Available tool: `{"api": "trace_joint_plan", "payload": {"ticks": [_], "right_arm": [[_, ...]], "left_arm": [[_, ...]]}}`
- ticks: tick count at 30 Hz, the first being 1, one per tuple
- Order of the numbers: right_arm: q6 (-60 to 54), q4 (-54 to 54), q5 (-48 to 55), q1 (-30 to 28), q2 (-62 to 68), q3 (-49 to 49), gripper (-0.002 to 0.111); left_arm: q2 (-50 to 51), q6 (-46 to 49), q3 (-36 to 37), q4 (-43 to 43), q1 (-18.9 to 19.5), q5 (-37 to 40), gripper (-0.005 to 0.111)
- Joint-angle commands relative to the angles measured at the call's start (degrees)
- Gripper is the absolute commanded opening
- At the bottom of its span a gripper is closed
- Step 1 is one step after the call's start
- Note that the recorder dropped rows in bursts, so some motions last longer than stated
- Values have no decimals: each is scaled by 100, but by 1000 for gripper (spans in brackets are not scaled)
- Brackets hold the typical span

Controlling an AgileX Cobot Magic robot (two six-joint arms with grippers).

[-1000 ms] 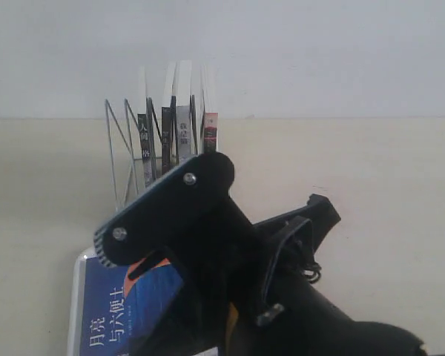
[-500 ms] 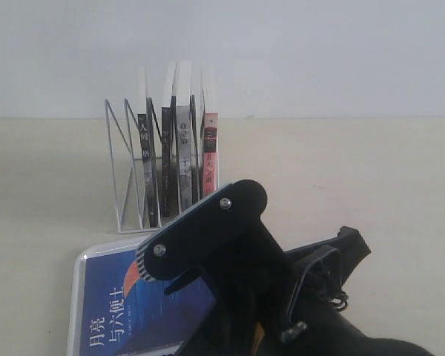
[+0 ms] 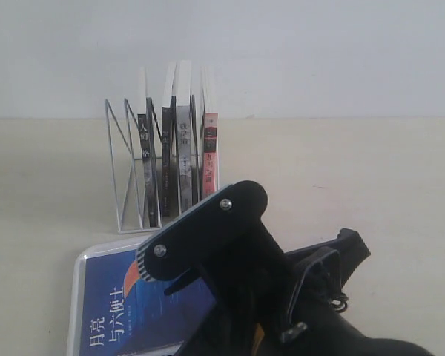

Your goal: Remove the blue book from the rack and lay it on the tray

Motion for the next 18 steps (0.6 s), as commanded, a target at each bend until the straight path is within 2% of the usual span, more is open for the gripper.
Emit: {"api": "trace_joint_plan", "payload": {"ticks": [1,18], "right_arm": [[4,-19,4,-2,-68,18,0],[19,-154,63,-14,-95,18,0]], "left_arm": [[-18,-39,19,3,20,4,5],[-18,-39,19,3,20,4,5]]}}
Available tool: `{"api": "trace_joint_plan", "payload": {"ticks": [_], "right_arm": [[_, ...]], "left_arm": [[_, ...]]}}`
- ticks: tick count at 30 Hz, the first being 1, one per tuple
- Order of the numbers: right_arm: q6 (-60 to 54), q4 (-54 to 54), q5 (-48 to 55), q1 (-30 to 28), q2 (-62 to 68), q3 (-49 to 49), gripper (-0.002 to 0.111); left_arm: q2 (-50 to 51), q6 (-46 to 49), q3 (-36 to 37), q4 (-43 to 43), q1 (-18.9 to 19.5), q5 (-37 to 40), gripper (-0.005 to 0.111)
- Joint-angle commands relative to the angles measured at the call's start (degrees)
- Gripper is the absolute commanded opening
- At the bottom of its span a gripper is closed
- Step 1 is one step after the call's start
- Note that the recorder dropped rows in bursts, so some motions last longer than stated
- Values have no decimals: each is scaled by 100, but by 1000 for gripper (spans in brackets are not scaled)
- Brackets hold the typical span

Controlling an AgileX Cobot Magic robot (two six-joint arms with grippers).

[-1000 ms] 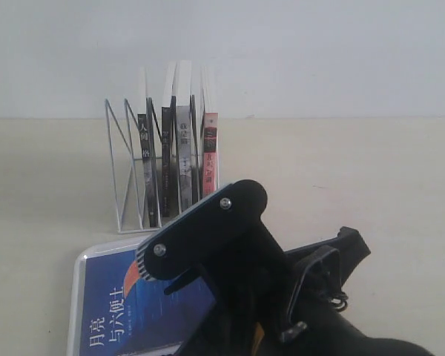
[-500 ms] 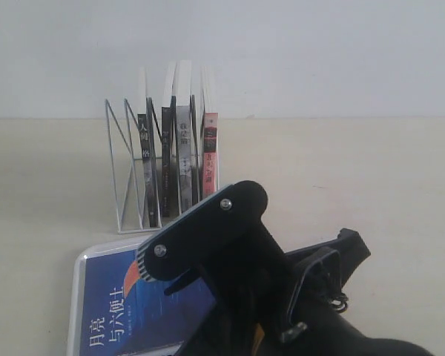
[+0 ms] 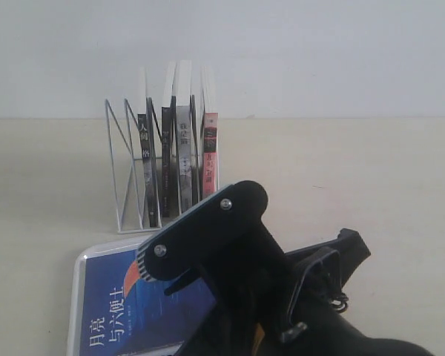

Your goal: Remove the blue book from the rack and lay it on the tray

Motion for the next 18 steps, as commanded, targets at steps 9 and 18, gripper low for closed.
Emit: {"api": "trace_joint_plan", "payload": {"ticks": [9,18], "right_arm": [[391,-440,-450,-395,-517,18,0],[391,-315,-2128,-1424,-742,18,0]], "left_arm": [[-18,-39,19,3,20,4,5],[-18,-39,19,3,20,4,5]]}}
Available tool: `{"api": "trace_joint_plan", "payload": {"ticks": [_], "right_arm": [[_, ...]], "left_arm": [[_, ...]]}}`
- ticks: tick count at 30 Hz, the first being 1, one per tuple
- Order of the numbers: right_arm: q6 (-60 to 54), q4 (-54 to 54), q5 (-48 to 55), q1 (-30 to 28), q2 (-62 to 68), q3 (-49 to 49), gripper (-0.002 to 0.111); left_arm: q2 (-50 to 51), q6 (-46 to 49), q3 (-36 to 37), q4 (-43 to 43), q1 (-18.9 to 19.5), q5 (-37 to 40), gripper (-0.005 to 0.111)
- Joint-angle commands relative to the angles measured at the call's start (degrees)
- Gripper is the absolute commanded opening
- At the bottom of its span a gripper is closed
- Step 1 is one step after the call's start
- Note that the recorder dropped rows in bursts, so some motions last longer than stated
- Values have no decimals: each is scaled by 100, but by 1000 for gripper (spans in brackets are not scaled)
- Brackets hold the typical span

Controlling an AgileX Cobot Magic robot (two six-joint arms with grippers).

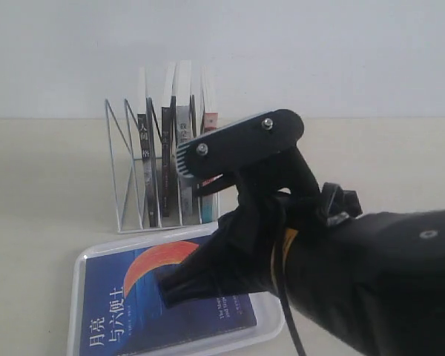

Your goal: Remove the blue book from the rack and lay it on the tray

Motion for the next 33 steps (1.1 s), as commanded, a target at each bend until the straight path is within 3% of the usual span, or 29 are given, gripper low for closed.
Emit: {"api": "trace_joint_plan", "payload": {"ticks": [1,12,22,28,33], "right_arm": [[36,72,-355,-199,-175,18,0],[61,72,-258,-199,-289,18,0],[106,77,-763,-203,-393,18,0],[230,175,-1116,-218,-1087,18,0],[134,177,-1778,-930,-1580,237,0]], "left_arm": [[-18,-39,19,3,20,4,5],[-18,-39,19,3,20,4,5],[-18,-39,19,3,20,4,5],[-18,-39,19,3,20,4,5],[-18,-39,19,3,20,4,5]]}}
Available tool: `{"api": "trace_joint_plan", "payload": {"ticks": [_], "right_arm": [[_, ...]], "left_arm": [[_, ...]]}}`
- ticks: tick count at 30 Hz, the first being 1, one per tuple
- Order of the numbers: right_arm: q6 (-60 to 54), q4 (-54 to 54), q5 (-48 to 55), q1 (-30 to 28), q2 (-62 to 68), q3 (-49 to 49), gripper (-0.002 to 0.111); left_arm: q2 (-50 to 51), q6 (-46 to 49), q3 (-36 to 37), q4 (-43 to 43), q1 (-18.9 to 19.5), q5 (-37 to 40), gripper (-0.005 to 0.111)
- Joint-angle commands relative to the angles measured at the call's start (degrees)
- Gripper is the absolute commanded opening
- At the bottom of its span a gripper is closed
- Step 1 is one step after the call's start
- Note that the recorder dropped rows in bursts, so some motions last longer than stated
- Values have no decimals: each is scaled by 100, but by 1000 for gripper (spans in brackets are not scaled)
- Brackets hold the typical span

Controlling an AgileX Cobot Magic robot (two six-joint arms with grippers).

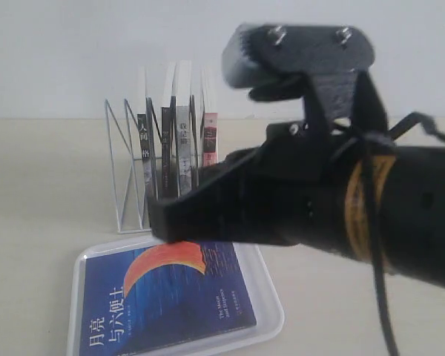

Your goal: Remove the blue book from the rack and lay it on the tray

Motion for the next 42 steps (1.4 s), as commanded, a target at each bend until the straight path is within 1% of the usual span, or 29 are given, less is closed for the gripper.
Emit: {"api": "trace_joint_plan", "payload": {"ticks": [1,4,5,7,8,13,19,24,29,35,42], "right_arm": [[-67,-1,-815,-798,-436,339,0],[14,-1,-1918,-1689,-793,896,0],[89,-1,-2355,-2112,-925,1180,0],[202,119,-2749,-2653,-1185,1615,0],[336,249,-2881,-3024,-1375,1849,0],[359,430,-3082,-4184,-2300,2861,0],[269,430,-3386,-5046,-3729,3605,0],[162,430,-3537,-5592,-4831,4010,0],[200,430,-3643,-5907,-5445,4217,0],[322,451,-3959,-5920,-5500,4291,0],[332,469,-4076,-5920,-5500,4291,0]], "left_arm": [[-18,-39,19,3,20,4,5],[-18,-39,19,3,20,4,5],[-18,-39,19,3,20,4,5],[-18,-39,19,3,20,4,5],[-18,-39,19,3,20,4,5],[-18,-39,19,3,20,4,5],[-18,-39,19,3,20,4,5],[-18,-39,19,3,20,4,5],[-18,-39,19,3,20,4,5],[-18,-39,19,3,20,4,5],[-18,-39,19,3,20,4,5]]}}
